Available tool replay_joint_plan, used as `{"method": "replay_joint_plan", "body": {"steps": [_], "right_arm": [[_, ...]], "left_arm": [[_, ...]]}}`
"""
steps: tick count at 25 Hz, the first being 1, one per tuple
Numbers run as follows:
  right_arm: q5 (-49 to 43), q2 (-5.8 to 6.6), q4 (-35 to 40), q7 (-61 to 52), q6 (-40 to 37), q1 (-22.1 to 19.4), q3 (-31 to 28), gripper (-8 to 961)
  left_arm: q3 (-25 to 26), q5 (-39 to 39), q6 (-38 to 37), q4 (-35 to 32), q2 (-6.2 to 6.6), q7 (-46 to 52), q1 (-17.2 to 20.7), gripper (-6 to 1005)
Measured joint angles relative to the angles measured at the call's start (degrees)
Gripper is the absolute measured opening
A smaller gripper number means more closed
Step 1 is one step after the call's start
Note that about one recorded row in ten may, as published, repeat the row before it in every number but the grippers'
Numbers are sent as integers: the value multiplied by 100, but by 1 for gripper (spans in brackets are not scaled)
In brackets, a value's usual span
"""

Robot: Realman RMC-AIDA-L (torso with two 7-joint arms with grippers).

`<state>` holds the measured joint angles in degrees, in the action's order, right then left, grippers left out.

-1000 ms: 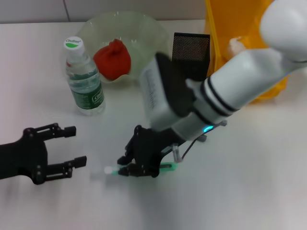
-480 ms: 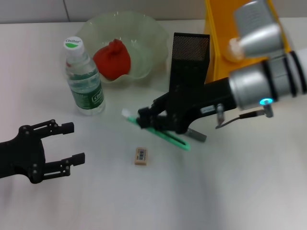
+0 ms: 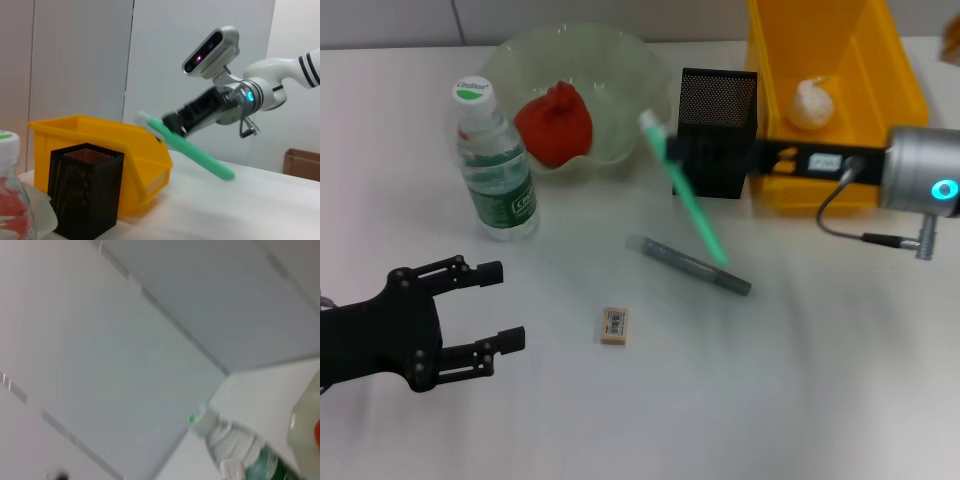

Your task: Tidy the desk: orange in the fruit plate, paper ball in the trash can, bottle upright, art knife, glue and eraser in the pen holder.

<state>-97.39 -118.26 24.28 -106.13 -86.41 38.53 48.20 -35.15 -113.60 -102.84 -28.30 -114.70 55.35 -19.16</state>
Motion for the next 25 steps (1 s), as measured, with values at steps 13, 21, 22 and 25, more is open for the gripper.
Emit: {"method": "replay_joint_plan", "body": {"steps": [13,21,22,25], "right_arm": [[380,-74,-410,-27,960,68,-1487,156],[961,-92,-499,787,1698,397,-1468,155],[990,-107,-527,1106,1819,484,-1488,155],[1076,-123,-614,1589,1896,560,-1497,155]], "left_arm": [[-1,6,4,0,-22,-16,52,777],[0,14,25,0,-52,-28,83,777],[0,14,36,0,-69,-32,88,777],[0,14,39,0,-82,-32,90,778]]}}
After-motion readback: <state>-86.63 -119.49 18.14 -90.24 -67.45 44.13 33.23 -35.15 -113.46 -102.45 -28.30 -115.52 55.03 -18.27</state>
